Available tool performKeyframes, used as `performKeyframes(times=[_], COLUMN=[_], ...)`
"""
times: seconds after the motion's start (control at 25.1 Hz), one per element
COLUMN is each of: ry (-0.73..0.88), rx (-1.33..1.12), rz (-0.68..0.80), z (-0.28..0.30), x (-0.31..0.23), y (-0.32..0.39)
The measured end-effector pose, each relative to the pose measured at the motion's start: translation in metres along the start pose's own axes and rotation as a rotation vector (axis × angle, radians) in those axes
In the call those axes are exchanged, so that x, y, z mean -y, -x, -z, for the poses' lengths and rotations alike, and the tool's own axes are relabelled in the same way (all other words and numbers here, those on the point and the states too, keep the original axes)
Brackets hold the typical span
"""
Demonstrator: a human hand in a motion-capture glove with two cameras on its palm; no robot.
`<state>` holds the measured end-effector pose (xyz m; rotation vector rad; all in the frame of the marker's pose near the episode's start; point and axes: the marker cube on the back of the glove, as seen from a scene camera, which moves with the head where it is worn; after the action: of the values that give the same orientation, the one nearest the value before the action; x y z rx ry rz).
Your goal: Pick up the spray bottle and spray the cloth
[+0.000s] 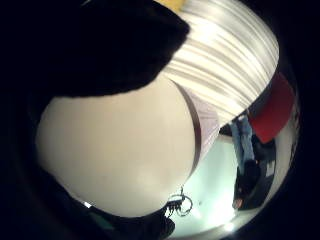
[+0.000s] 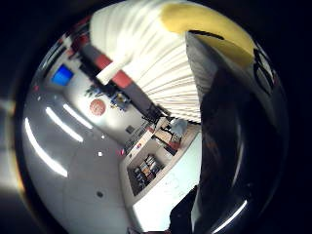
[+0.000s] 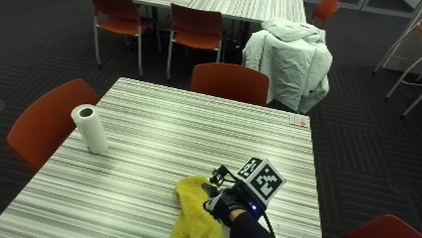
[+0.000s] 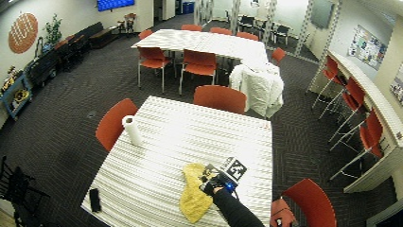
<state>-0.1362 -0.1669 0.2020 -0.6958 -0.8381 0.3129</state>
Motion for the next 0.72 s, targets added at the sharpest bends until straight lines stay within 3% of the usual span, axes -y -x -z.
performKeyframes(times=[0.4,0.72], ry=[-0.431,-0.512], rx=[0.59,0.558], rz=[0.71,0.705], z=[0.029,0.021], x=[-0.062,-0.055], y=[0.02,0.012])
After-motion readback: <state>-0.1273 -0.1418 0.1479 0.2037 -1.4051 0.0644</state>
